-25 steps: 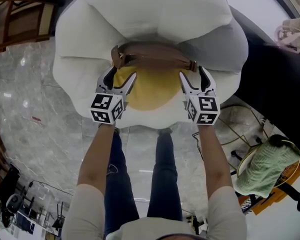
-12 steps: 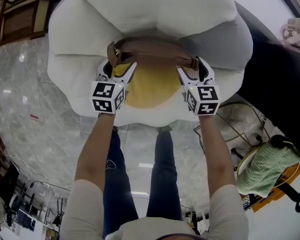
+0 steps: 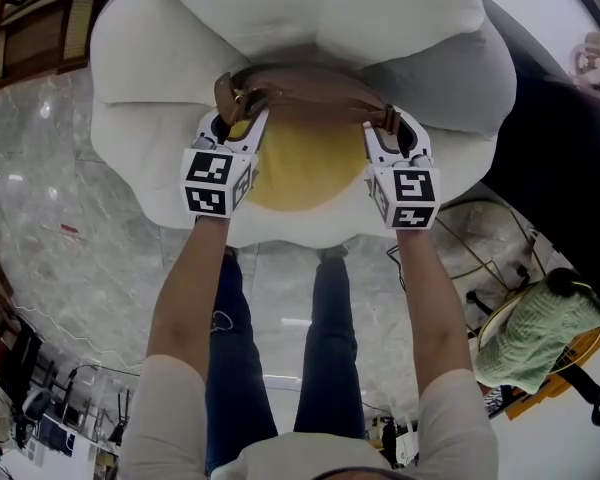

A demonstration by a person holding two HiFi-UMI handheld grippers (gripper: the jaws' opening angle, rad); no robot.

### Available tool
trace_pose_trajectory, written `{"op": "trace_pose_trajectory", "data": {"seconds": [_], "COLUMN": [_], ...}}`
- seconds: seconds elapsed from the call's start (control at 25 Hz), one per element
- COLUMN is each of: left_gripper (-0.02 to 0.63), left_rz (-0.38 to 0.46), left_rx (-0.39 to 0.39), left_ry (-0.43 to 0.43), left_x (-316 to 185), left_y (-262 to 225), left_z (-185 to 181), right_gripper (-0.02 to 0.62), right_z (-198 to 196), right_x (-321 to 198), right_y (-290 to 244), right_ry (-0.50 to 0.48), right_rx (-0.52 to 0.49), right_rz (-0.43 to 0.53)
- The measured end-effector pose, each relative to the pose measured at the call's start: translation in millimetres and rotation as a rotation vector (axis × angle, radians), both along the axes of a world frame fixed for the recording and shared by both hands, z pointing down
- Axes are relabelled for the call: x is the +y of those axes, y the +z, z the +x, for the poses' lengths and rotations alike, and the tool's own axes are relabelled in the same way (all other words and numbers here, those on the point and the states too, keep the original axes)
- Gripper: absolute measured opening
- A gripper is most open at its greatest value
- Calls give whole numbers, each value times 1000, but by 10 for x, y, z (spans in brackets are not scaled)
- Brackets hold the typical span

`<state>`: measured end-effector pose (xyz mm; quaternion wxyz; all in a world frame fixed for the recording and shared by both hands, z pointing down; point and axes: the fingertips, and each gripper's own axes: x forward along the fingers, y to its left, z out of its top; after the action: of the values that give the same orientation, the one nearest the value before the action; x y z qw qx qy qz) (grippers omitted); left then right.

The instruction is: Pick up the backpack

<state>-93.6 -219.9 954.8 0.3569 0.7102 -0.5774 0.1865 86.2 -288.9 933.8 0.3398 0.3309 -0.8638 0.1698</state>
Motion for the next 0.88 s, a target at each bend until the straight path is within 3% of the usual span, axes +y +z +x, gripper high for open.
{"op": "trace_pose_trajectory", "data": {"seconds": [0.52, 0.88], "left_gripper": [137, 135], "left_rz": [-8, 25], "left_rx": [-15, -17], "left_ry": [23, 46], "left_x": [1, 143], "left_y": [-170, -650], "left_z": [22, 53], "right_gripper": [170, 169], "right_z": [15, 56], "right_x": [32, 211], "right_y": [-125, -624], "right_ry": [55, 63], "right_rx": [-5, -15], "right_rz": [-18, -10]}}
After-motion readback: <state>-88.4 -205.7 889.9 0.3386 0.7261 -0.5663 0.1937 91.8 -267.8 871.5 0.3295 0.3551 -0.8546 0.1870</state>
